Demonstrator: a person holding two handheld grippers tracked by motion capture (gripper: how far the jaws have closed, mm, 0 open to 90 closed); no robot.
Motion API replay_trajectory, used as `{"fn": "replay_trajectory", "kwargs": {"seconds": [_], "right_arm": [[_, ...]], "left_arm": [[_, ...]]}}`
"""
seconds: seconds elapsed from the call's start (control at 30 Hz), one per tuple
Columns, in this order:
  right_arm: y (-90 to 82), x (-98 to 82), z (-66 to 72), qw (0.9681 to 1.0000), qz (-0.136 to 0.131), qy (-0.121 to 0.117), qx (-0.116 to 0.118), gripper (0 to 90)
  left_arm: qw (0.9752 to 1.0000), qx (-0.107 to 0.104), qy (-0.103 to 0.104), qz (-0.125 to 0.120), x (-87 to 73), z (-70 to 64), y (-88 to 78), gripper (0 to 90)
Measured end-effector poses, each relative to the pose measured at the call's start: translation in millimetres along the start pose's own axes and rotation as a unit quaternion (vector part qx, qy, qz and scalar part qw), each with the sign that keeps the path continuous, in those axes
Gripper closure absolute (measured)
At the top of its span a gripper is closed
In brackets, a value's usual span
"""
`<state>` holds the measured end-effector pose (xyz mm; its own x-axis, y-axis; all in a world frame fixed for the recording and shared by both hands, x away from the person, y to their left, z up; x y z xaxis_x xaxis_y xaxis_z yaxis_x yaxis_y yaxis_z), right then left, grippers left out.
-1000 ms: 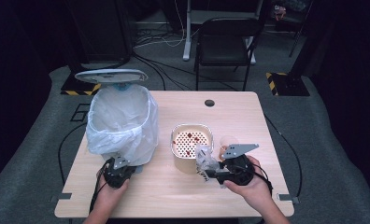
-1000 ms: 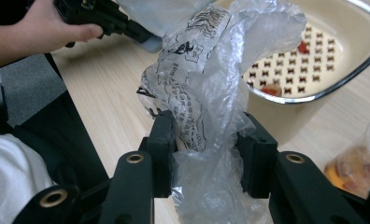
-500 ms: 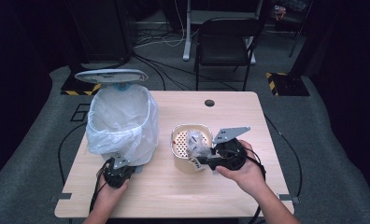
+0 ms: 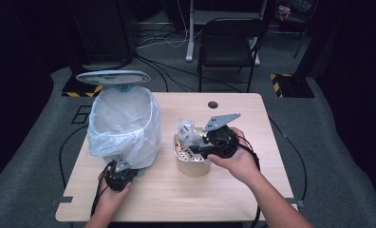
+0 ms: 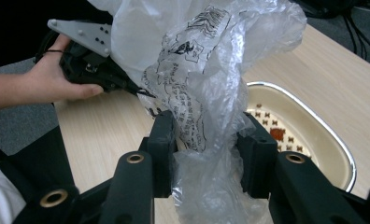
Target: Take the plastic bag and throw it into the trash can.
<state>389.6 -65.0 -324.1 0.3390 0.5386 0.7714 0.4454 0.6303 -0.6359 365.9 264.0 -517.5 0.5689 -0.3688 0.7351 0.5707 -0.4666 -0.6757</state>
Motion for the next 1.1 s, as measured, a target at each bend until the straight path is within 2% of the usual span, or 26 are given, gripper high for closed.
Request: {"fn": "replay_trajectory", "kwargs": {"seconds": [0.1, 0.17, 0.2, 0.43, 0.53, 0.57, 0.6, 0.67, 0.73, 0.77, 0.8, 0.87, 0.9, 1.1], "right_arm": [[3.5, 7.8, -2.3, 1.0, -0.005, -0.006, 0.004, 62.5], [5.9, 12.2, -3.5, 0.9999, -0.006, -0.01, 0.006, 62.5], [8.0, 18.0, -4.7, 0.9998, -0.009, -0.017, 0.009, 62.6], [11.7, 38.8, -5.2, 0.9993, -0.017, -0.029, 0.015, 62.8], [14.4, 48.0, -3.4, 0.999, -0.015, -0.039, 0.018, 62.8], [16.2, 53.9, -1.9, 0.9989, -0.012, -0.042, 0.019, 62.8], [16.2, 53.9, -1.9, 0.9989, -0.012, -0.042, 0.019, 62.8], [19.3, 60.6, -1.0, 0.9986, -0.012, -0.048, 0.019, 62.8], [21.9, 65.7, 0.0, 0.9986, -0.011, -0.049, 0.018, 62.7], [23.7, 68.2, 0.2, 0.9984, -0.013, -0.05, 0.02, 62.7], [25.9, 71.4, 0.5, 0.9983, -0.014, -0.053, 0.021, 62.7], [29.1, 75.9, 1.4, 0.9981, -0.013, -0.056, 0.023, 62.6], [31.9, 79.8, 1.4, 0.998, -0.015, -0.057, 0.024, 62.5], [40.0, 90.0, -0.4, 0.9978, -0.023, -0.052, 0.034, 62.6]], "left_arm": [[1.0, 0.0, -0.003, -0.001, 0.0, -0.1, 0.1, 90.0], [1.0, 0.0, 0.003, 0.005, 0.1, 0.9, -0.6, 90.0], [1.0, 0.0, -0.002, 0.0, 0.0, 0.1, 0.0, 90.0], [1.0, -0.001, -0.002, 0.0, 0.0, 0.0, 0.0, 90.0], [1.0, 0.0, 0.0, 0.001, 0.0, 0.2, -0.1, 90.0], [0.9999, 0.002, 0.01, 0.011, 0.1, 1.9, -1.3, 90.0], [0.9999, 0.002, 0.01, 0.011, 0.1, 1.9, -1.3, 90.0], [1.0, 0.0, 0.0, 0.002, 0.1, 0.4, 0.0, 90.0], [1.0, 0.0, 0.0, 0.002, 0.1, 0.4, 0.0, 90.0], [0.9999, 0.002, 0.007, 0.009, 0.1, 1.6, -1.0, 90.0], [1.0, -0.001, 0.001, 0.003, 0.1, 0.8, -0.2, 90.0], [0.9999, 0.001, 0.008, 0.01, 0.1, 1.8, -1.1, 90.0], [1.0, 0.0, 0.004, 0.004, 0.0, 0.8, -0.3, 90.0], [1.0, -0.001, 0.006, 0.006, 0.0, 1.4, -0.7, 90.0]]}}
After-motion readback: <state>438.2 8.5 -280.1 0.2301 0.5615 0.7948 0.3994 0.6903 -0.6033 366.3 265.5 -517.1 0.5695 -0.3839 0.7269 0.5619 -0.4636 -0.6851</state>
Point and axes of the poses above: each handheld gripper's, and its own axes: y roughly forward along the jaws, x roughly out of its top, z roughly to its left, the point moved 1 cm from there along y, roughly forward along the jaws, and after that the axes turned 5 degrees about -x, right-handed, at the moved point
